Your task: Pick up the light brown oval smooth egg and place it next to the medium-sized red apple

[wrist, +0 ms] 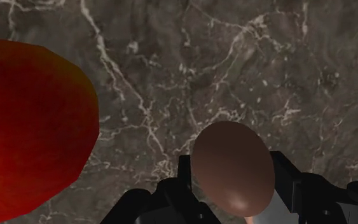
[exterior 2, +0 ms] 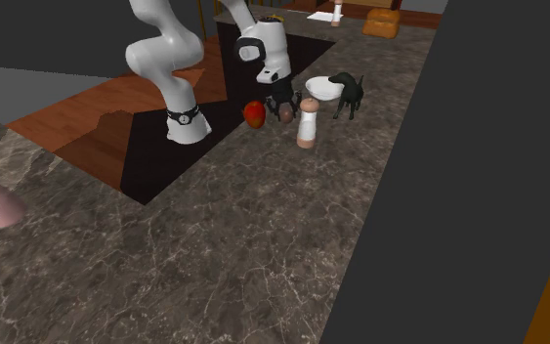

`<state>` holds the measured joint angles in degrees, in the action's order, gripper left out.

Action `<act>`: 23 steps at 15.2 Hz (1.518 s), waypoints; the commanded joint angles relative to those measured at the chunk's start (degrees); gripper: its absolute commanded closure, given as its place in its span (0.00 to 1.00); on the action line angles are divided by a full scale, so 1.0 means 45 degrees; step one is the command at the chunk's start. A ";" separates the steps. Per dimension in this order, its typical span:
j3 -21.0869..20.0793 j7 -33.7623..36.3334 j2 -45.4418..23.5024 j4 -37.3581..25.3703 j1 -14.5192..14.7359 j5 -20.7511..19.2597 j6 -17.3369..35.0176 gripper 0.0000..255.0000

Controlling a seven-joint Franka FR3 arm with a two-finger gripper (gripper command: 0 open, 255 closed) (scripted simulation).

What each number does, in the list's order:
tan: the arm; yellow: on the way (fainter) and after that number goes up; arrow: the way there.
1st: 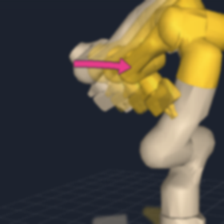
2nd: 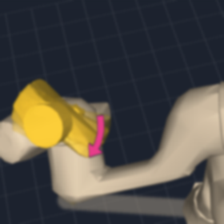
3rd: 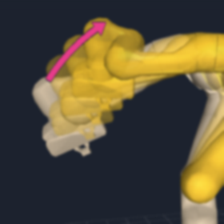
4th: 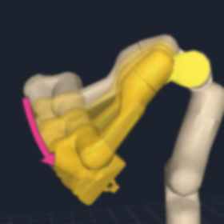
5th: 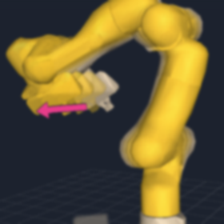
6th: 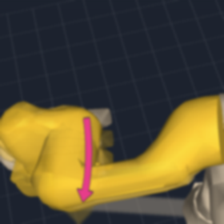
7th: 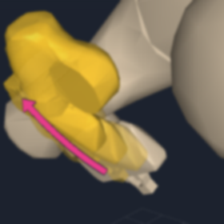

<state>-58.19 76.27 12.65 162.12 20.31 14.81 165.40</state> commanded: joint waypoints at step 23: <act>0.2020 -0.0793 0.1420 0.0210 0.2461 0.1314 -0.1277 0.00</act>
<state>-50.20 73.50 18.18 163.12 30.12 19.63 160.63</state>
